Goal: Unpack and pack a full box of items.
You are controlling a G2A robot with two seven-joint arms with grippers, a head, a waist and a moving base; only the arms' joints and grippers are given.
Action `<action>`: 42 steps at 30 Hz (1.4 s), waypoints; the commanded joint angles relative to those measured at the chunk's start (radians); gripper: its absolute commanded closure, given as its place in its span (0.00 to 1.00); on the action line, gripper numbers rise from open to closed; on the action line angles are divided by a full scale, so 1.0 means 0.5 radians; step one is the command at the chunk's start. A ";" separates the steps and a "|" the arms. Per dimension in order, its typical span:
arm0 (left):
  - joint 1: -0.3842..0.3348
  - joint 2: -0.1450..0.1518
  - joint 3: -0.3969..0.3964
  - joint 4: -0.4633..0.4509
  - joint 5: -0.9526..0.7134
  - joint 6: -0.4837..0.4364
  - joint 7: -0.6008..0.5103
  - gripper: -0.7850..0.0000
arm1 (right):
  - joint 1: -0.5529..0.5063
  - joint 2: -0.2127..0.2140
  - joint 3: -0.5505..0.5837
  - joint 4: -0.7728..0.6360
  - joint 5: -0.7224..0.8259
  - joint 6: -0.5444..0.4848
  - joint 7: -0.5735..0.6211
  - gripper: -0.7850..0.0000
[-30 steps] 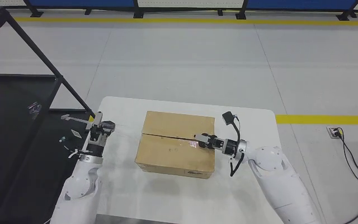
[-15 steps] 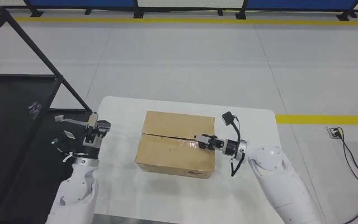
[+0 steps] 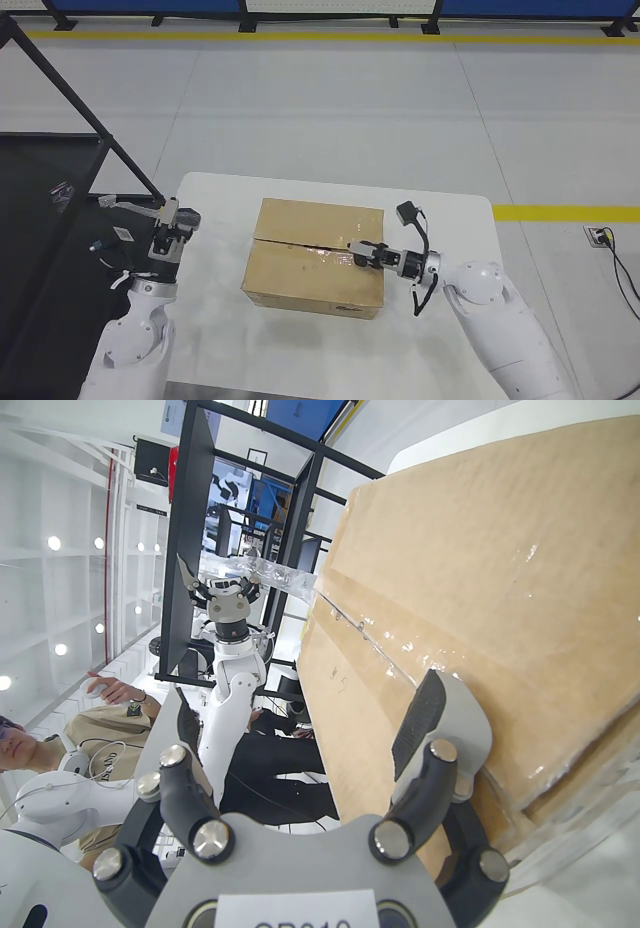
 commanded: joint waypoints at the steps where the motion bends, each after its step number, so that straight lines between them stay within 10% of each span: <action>1: 0.012 0.000 0.012 -0.056 0.012 0.002 -0.001 0.00 | -0.009 0.002 0.005 -0.007 0.009 -0.018 -0.013 0.00; 24: -0.127 -0.030 0.389 -0.259 0.127 0.103 -0.097 0.00 | -0.335 0.084 0.240 -0.277 0.042 -0.273 -0.172 0.00; 42: -0.394 -0.099 0.818 0.009 0.152 0.170 -0.162 0.00 | -0.597 0.147 0.434 -0.401 0.116 -0.437 -0.235 0.00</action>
